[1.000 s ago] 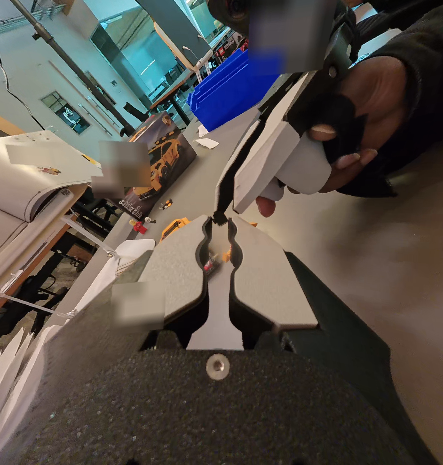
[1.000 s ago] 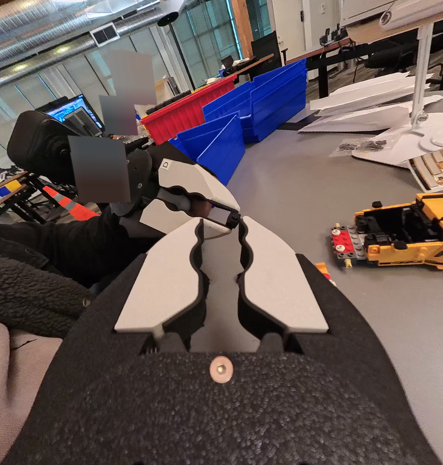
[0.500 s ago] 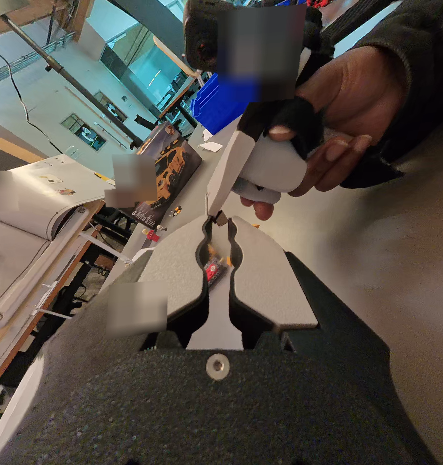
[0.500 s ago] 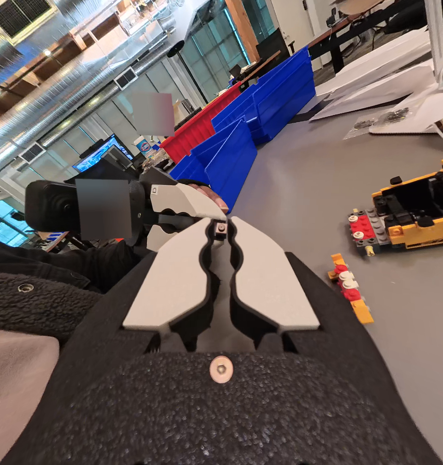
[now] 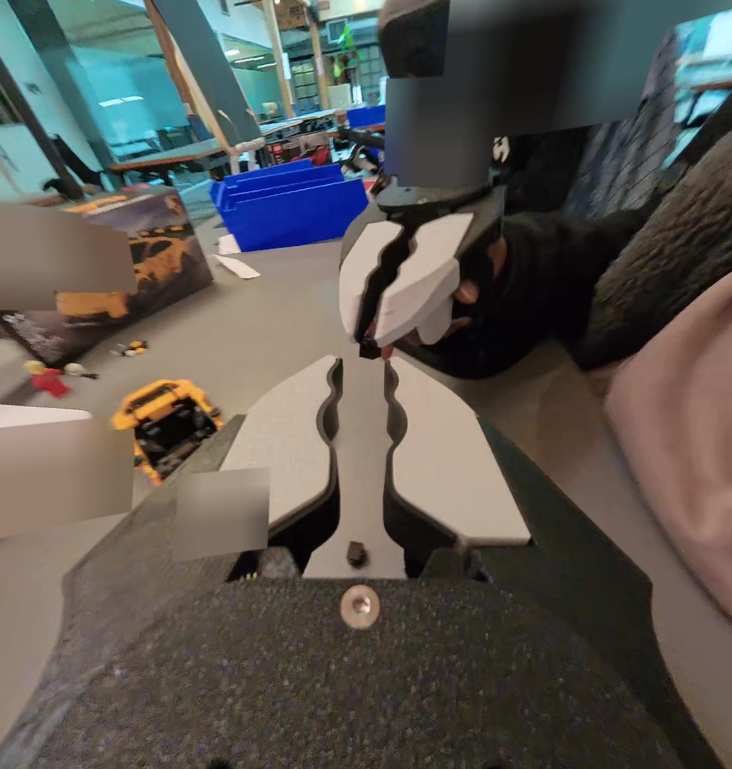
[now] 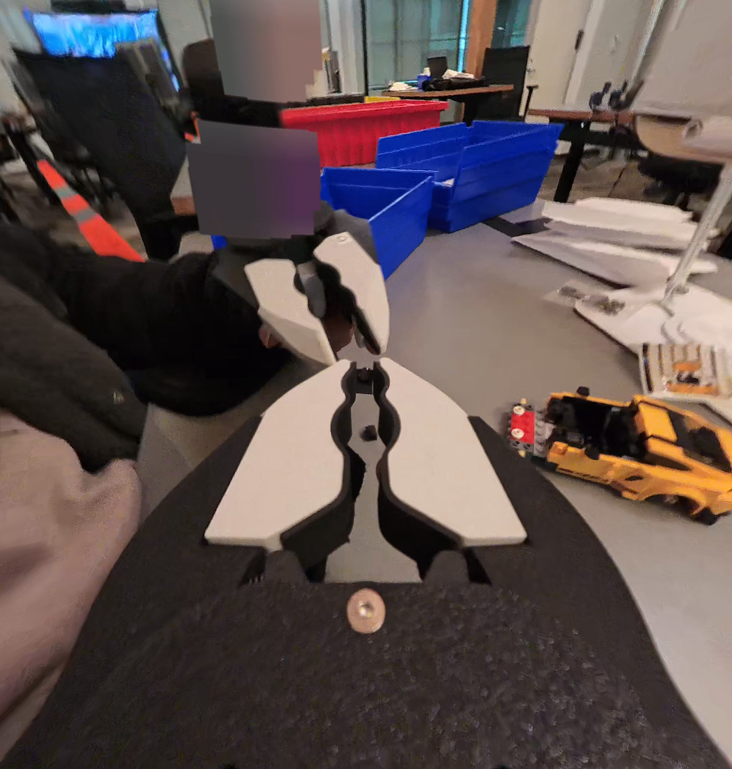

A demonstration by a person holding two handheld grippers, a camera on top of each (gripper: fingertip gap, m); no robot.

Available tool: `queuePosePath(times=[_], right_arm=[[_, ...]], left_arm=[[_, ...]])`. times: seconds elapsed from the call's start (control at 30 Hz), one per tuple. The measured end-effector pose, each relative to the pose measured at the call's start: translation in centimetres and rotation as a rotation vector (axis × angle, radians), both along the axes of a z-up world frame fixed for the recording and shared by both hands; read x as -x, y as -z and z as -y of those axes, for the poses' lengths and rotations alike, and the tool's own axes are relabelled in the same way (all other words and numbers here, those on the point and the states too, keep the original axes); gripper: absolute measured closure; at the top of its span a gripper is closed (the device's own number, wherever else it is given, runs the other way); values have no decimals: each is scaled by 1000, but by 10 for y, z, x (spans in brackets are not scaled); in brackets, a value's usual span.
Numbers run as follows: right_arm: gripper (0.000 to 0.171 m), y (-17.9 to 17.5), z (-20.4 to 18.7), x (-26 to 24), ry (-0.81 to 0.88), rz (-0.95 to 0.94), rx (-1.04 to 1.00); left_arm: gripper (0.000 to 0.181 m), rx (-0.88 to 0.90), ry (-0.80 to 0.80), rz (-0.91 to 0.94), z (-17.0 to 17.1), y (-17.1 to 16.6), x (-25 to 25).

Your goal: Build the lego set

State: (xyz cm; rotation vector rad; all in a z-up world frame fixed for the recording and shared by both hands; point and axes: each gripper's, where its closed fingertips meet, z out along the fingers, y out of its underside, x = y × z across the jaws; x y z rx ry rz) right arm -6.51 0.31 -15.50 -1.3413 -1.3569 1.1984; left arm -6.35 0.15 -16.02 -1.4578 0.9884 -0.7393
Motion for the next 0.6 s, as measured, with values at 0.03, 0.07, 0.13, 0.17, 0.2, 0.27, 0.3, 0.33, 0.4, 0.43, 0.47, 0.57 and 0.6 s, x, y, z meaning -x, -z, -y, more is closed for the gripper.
queuePosePath(times=[0.03, 0.07, 0.13, 0.17, 0.2, 0.27, 0.3, 0.33, 0.4, 0.43, 0.47, 0.57, 0.6], right_arm=[[164, 1, 3, -1, -13, 3, -47], [164, 2, 5, -1, -20, 6, -75], [164, 5, 8, 1, -29, 7, -101], [164, 5, 9, 2, -30, 0, -118], [164, 5, 10, 2, -31, -6, -141], [164, 7, 11, 3, -27, -1, -184], [164, 7, 11, 3, -28, 0, -194], [164, 7, 12, 3, -33, -3, -189], [164, 6, 13, 2, -45, -11, -169], [164, 6, 13, 2, -50, -15, -163], [164, 6, 13, 2, -52, -20, -160], [164, 5, 13, 2, -53, -36, -155], [164, 5, 13, 2, -55, -39, -155]], left_arm=[[162, 27, 21, 25, 2, -1, -1], [162, 42, 37, 40, 3, -2, -2], [162, 65, 66, 47, 7, -1, -5], [163, 84, 80, 43, 8, 1, -7], [164, 107, 95, 39, 10, 4, -8], [164, 144, 122, 44, 13, 6, -10], [164, 151, 125, 45, 13, 6, -10], [165, 151, 127, 45, 13, 6, -10], [166, 139, 127, 40, 14, 6, -11], [166, 132, 126, 37, 14, 6, -11], [166, 127, 125, 36, 14, 6, -11], [167, 124, 122, 35, 14, 6, -11], [167, 124, 122, 33, 14, 6, -11]])
